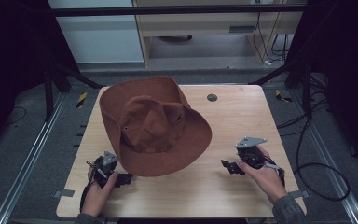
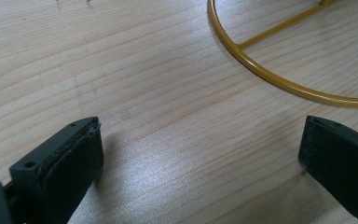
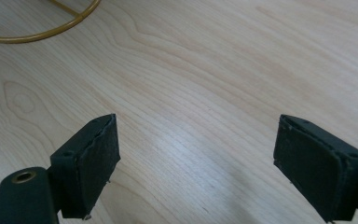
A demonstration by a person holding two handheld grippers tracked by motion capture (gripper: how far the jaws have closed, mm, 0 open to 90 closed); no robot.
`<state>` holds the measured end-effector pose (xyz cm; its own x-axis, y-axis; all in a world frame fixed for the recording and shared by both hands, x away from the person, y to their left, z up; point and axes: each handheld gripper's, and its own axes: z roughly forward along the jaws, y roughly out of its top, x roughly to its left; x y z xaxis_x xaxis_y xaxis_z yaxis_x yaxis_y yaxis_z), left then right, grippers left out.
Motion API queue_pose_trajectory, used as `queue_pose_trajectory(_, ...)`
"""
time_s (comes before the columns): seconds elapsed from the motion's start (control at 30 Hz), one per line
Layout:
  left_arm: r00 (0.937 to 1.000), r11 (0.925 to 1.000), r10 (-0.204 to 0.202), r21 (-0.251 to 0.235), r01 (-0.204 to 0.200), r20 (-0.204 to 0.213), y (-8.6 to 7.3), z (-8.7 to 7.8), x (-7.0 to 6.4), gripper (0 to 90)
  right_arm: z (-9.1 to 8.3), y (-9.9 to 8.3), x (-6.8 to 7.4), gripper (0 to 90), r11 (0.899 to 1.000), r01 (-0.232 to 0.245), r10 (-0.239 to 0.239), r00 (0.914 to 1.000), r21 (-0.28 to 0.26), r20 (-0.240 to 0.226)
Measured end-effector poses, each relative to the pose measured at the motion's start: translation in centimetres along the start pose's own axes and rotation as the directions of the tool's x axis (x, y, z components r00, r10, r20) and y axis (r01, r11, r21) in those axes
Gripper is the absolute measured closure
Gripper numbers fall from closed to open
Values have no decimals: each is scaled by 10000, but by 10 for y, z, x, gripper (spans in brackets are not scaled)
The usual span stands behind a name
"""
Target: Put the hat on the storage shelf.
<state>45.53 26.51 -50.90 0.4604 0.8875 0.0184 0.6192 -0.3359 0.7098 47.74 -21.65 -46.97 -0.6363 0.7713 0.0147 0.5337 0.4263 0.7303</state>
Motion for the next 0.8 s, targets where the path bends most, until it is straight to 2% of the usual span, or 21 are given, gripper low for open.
queue_pose_trajectory(0.17,10000,10000,27,-9,-27,-11,0,0,0,0,11,-4,3,132,9996,-286,286,9996,-13,8)
queue_pose_trajectory(0.43,10000,10000,-6,-4,6,0,0,0,0,0,29,-7,6,117,9948,-1015,1016,9947,-88,151)
queue_pose_trajectory(0.77,10000,10000,-10,-12,10,-1,0,0,0,0,40,-13,7,112,9914,-1305,1305,9911,-29,252)
queue_pose_trajectory(0.8,10000,10000,-13,-12,13,-2,0,0,0,0,41,-14,8,111,9924,-1222,1227,9917,-138,397)
